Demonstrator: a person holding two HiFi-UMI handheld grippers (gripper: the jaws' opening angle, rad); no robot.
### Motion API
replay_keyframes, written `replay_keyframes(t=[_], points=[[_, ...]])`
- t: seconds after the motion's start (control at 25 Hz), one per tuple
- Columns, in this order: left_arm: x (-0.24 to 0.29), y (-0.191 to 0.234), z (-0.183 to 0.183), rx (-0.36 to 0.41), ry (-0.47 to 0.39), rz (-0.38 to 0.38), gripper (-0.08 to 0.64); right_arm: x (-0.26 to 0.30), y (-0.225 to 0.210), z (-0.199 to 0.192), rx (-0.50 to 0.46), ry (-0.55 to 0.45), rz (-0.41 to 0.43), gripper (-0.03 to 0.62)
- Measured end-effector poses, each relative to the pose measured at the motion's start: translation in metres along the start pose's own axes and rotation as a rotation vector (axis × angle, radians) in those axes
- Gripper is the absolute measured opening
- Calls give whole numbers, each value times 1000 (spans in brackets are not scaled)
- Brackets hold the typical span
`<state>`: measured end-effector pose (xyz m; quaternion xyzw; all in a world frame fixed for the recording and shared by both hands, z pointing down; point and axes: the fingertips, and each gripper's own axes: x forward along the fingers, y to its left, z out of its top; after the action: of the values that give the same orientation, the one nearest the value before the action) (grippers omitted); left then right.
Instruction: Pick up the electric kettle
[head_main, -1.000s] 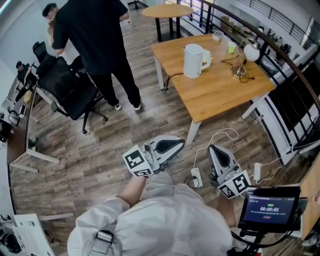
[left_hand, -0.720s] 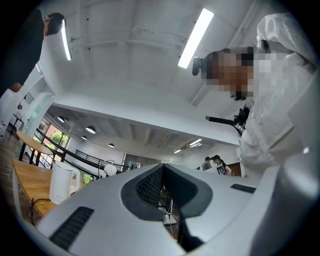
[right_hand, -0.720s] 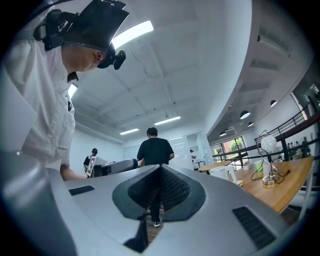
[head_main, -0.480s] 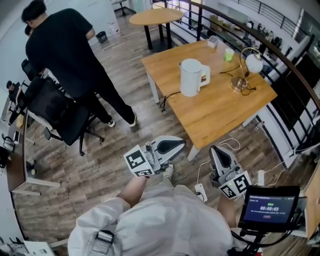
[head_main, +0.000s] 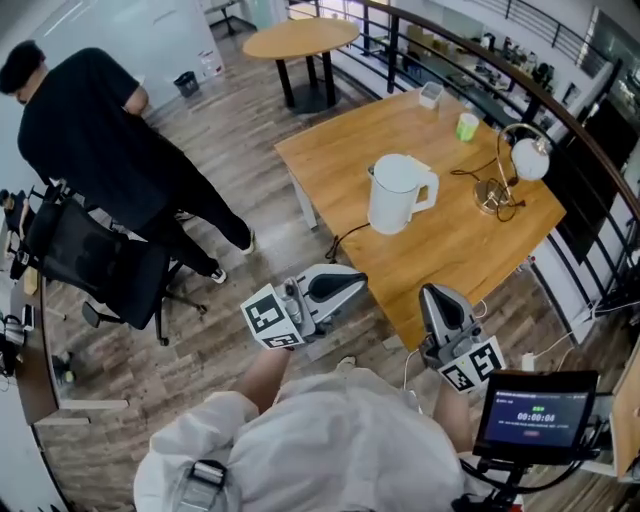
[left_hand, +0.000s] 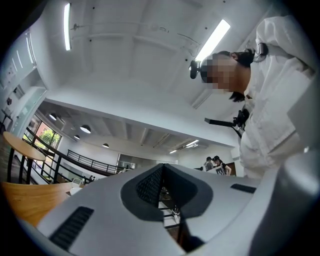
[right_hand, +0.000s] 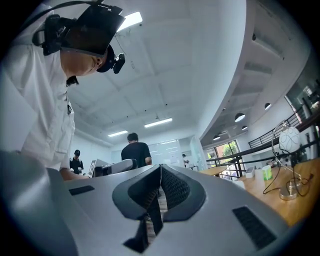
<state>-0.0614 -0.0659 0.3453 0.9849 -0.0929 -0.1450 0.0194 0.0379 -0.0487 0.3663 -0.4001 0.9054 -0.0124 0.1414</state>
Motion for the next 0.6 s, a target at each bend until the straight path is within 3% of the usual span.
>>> replay_keyframes(t=[0.32, 0.6], points=[[1, 25, 7, -39, -5, -20, 8, 14, -9, -8, 9, 59, -42, 9], [23, 59, -16, -67, 11, 28, 8, 30, -63, -26, 15, 97, -6, 9]])
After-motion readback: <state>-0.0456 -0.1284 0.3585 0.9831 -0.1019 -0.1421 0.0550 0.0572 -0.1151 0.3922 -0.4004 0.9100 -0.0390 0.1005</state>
